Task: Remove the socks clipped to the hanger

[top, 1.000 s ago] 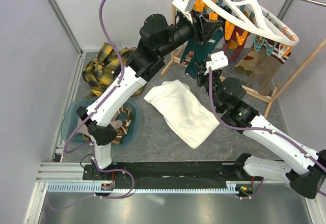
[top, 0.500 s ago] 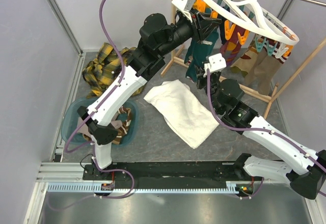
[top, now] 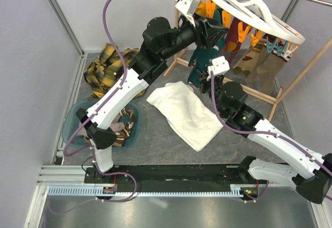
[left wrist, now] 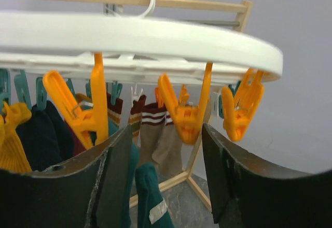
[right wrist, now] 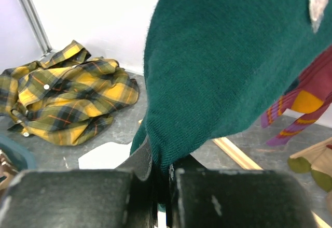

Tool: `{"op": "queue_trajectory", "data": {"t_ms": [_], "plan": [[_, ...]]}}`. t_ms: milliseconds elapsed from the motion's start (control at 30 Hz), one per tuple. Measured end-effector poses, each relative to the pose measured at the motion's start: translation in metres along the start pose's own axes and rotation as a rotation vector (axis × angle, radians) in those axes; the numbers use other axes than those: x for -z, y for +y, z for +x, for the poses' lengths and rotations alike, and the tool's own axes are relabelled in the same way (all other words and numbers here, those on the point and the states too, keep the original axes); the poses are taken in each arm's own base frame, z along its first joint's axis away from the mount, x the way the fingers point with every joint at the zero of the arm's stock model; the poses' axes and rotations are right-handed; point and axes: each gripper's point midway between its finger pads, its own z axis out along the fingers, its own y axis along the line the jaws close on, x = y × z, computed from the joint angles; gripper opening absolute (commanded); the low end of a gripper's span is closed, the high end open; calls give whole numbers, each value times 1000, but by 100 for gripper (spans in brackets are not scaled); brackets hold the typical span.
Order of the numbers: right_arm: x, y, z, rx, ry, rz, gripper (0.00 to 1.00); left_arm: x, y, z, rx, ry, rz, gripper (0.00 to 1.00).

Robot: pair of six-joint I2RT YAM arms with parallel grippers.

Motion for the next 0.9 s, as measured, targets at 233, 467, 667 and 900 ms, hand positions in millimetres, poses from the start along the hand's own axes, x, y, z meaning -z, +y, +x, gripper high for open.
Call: {"op": "queue_trajectory", "data": {"t_ms": [233, 467, 667, 900], "plan": [[9, 11, 23, -42, 51, -60, 0, 24, 9, 40, 14, 91, -48, 73], [16, 39, 47, -147, 121, -187, 0, 73, 15, 25, -42, 91, -144, 76], [14, 87, 72, -231, 193, -310, 0, 154, 22, -15, -125, 25, -300, 77], [5, 183, 105, -225, 314, -470, 1, 264, 25, -55, -202, -75, -467, 78]]}}
